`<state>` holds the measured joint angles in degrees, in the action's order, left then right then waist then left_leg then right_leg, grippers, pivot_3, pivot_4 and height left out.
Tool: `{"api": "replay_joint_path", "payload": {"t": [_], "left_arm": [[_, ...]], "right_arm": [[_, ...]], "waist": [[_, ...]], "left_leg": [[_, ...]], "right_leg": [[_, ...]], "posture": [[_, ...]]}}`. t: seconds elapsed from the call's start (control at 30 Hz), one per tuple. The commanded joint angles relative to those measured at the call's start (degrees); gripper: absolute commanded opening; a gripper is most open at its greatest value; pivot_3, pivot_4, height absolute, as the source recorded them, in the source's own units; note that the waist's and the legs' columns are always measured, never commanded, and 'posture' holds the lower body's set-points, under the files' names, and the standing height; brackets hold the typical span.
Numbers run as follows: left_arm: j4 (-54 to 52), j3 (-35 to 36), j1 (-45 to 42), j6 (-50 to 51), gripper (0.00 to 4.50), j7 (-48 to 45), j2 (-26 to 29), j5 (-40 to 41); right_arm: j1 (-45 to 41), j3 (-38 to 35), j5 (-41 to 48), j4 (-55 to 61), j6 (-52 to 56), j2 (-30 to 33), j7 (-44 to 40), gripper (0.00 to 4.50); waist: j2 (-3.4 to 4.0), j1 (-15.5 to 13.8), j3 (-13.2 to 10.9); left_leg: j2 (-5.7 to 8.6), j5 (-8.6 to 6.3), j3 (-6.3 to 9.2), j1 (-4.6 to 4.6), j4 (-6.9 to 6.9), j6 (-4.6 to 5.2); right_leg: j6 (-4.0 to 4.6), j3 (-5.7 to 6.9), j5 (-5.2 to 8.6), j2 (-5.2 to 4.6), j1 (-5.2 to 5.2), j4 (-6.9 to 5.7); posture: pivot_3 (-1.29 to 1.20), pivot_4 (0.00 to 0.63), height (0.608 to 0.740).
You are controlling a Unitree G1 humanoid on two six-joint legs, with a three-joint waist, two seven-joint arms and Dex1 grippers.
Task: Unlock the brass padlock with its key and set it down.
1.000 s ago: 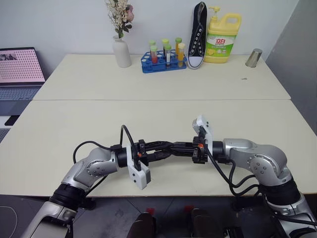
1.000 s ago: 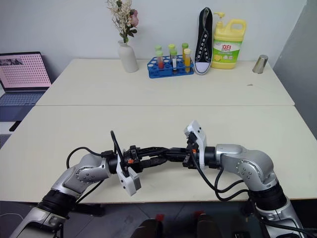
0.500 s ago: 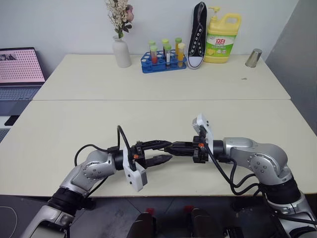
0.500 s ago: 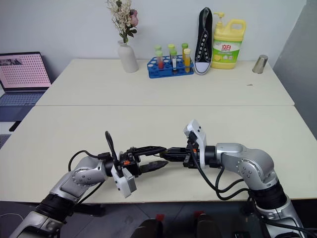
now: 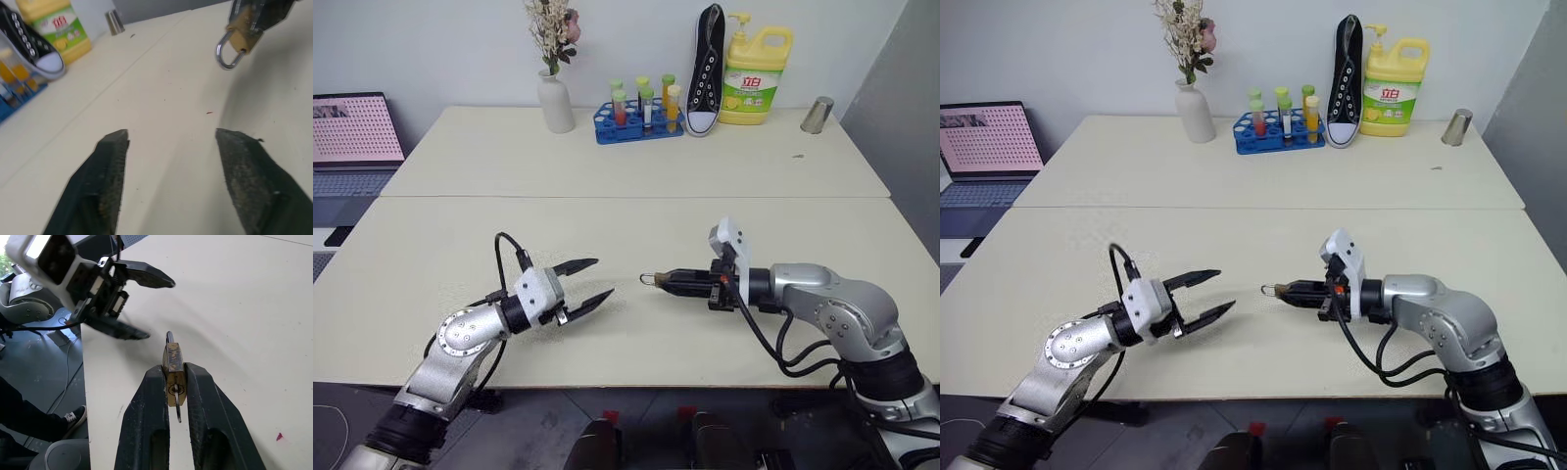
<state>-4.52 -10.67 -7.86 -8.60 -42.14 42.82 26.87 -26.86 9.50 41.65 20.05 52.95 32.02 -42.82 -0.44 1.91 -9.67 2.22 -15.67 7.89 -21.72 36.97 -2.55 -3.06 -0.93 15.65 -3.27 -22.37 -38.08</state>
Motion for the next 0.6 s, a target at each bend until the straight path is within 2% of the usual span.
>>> {"api": "replay_joint_path", "payload": {"t": [0.03,0.2,0.4,0.6], "left_arm": [[-5.9,1.5,-3.0,14.0,1.61,-0.4,-2.8,8.9],[-7.6,3.1,-5.7,23.8,0.0,-1.8,-5.9,13.1],[-8.3,3.3,-7.2,28.5,0.0,-3.1,-9.5,12.5],[-11.0,2.9,-5.6,31.8,0.0,-5.5,-9.4,11.6]], "right_arm": [[-0.3,-1.0,0.6,3.6,-1.5,-0.2,-1.4,0.13],[0.1,-0.4,-0.1,5.6,-2.0,0.2,-2.0,0.13],[0.6,-0.4,0.2,6.5,-2.0,-0.1,-1.7,0.13],[0.7,-0.6,0.2,6.5,-2.0,-0.1,-1.6,0.13]], "waist": [[-0.01,-0.1,0.0],[-0.01,0.1,0.0],[-0.01,0.0,0.0],[-0.01,0.0,0.0]], "left_leg": [[0.0,0.0,0.01,0.0,0.01,0.0],[-0.01,0.0,0.0,0.02,0.0,-0.01],[-0.02,0.01,-0.02,0.02,0.0,-0.02],[-0.02,0.01,-0.02,0.01,0.0,-0.02]], "right_leg": [[0.0,0.01,0.0,0.0,0.0,0.0],[0.0,-0.01,0.0,0.01,0.0,0.0],[0.01,-0.03,0.0,0.03,0.01,0.02],[0.01,-0.05,0.0,0.02,0.0,0.03]], "posture": [[0.0,0.15,0.74],[0.0,0.15,0.74],[0.0,0.15,0.74],[0.0,0.15,0.74]]}}
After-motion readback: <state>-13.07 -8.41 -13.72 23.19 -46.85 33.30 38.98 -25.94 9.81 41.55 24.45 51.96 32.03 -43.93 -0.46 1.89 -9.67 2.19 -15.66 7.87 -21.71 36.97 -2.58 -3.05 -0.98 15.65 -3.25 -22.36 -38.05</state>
